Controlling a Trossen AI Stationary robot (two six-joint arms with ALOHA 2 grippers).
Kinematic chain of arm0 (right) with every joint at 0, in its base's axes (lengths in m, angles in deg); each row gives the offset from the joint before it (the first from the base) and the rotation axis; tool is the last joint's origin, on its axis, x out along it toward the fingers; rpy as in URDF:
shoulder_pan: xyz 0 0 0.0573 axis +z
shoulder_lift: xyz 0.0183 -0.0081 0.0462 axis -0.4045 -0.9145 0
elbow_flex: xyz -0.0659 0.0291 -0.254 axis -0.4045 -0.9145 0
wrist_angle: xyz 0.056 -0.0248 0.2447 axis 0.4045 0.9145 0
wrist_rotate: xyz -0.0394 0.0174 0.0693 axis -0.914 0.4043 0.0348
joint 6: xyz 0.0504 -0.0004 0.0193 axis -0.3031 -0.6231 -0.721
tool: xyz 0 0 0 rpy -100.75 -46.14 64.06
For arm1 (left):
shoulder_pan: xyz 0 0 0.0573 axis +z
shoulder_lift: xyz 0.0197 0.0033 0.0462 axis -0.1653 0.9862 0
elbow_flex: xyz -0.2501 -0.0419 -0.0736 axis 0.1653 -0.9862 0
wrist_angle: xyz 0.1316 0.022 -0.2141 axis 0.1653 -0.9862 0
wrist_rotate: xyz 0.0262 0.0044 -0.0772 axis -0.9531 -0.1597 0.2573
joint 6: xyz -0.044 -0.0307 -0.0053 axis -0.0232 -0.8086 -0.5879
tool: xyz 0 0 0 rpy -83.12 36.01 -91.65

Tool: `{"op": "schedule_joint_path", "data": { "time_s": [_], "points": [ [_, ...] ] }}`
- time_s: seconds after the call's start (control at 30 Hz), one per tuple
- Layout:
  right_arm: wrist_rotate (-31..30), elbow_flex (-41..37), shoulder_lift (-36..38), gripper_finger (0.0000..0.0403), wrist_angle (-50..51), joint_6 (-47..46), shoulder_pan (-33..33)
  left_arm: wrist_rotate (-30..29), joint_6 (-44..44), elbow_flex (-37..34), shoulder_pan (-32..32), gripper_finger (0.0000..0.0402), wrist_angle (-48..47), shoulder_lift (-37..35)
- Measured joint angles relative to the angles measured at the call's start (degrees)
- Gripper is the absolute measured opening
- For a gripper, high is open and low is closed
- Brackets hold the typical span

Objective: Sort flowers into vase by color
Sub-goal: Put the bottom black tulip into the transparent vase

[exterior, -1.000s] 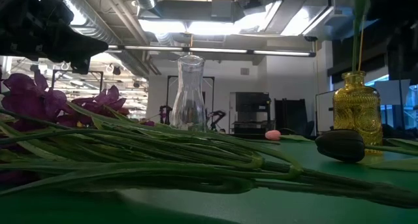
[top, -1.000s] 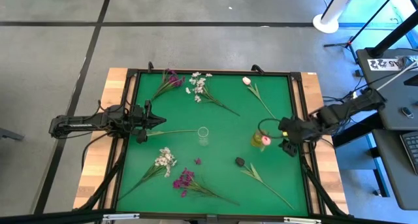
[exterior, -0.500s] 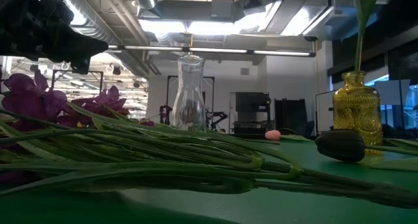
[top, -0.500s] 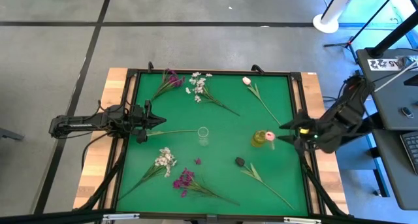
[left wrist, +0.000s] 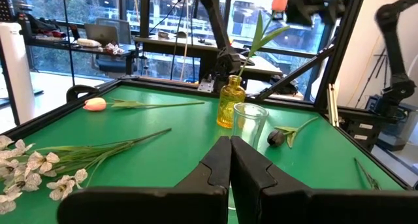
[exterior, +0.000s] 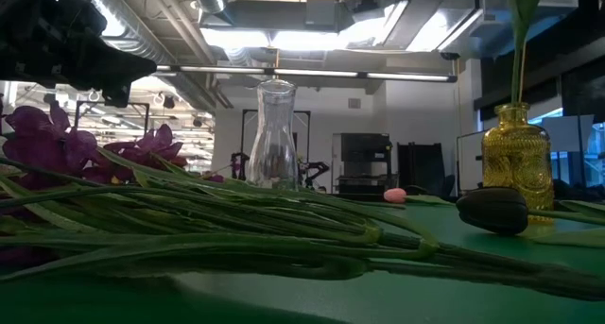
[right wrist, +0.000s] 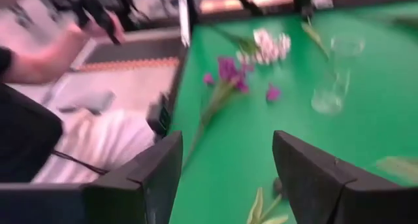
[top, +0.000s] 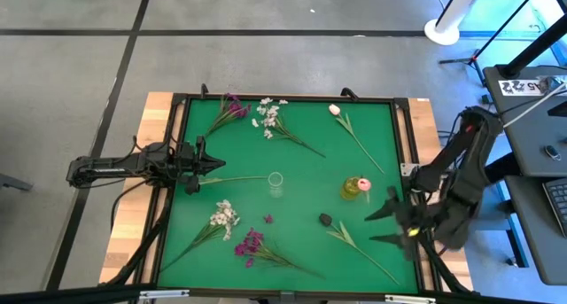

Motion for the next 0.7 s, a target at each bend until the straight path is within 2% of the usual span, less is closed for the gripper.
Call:
{"op": "schedule_joint_path", "data": {
  "time_s": [0.17, 0.37, 0.5, 0.7],
  "points": [
    [1.31, 0.02, -8.07, 0.0237, 0.42, -7.93, -0.04, 0.00, 0.01, 0.00, -0.02, 0.0000, 0.00, 0.02],
    [8.98, 0.02, -14.02, 0.0237, 2.73, -20.08, -0.85, -0.01, 0.01, 0.00, -0.02, 0.0000, -0.01, 0.02],
    [11.53, 0.02, -16.81, 0.0237, 4.21, -23.97, -1.30, -0.01, 0.07, 0.00, -0.01, 0.0000, -0.02, 0.02],
    [18.51, 0.07, -21.02, 0.0237, 12.88, -33.50, -2.42, -0.02, 0.44, 0.00, 0.00, 0.0000, -0.01, 0.02]
  ]
}}
